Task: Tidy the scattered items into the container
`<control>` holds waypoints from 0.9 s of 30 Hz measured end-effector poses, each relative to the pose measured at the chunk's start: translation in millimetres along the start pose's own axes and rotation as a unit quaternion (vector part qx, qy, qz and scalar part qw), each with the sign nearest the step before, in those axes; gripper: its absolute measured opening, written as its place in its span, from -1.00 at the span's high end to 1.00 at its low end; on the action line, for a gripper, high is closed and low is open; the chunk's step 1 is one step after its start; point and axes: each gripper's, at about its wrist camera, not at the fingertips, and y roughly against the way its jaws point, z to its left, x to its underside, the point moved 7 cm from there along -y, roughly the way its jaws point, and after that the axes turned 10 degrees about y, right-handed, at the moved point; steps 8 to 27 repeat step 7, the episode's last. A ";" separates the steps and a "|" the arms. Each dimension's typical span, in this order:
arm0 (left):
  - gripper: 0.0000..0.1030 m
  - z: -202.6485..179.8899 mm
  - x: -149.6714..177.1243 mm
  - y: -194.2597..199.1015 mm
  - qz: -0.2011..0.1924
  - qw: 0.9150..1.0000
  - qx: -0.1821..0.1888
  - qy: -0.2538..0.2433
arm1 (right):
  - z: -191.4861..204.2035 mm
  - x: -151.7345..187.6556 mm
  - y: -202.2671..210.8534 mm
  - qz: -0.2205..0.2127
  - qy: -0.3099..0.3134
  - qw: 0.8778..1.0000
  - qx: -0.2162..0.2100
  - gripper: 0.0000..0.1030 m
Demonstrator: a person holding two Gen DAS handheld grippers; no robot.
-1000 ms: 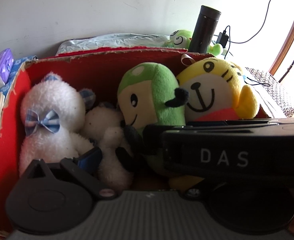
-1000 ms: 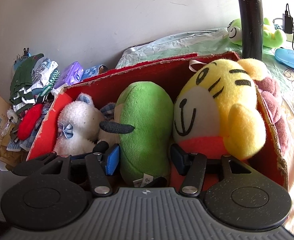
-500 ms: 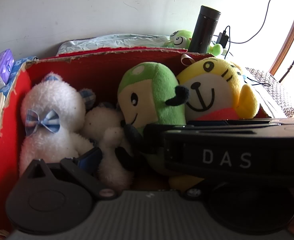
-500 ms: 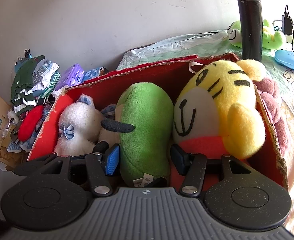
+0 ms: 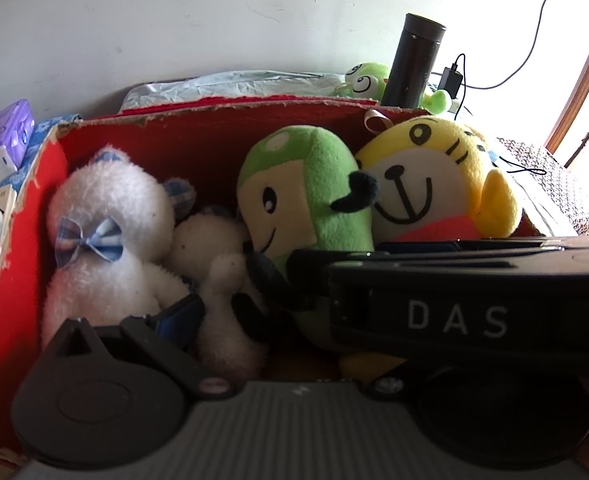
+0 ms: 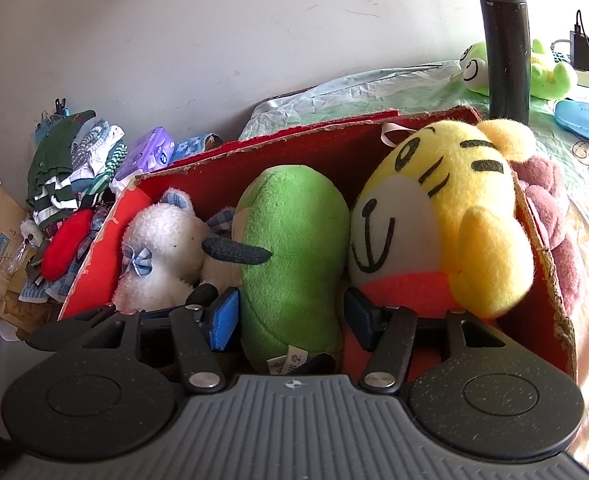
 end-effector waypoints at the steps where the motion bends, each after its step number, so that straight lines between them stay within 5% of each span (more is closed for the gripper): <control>1: -0.99 -0.1 0.0 0.0 0.000 1.000 -0.001 0.001 | 0.4 0.0 0.2 0.000 0.002 1.000 0.000 -0.19; 27: -0.99 -0.7 0.9 0.7 0.000 1.000 -0.008 0.007 | 0.7 0.8 0.7 0.001 0.005 1.000 -0.001 -0.21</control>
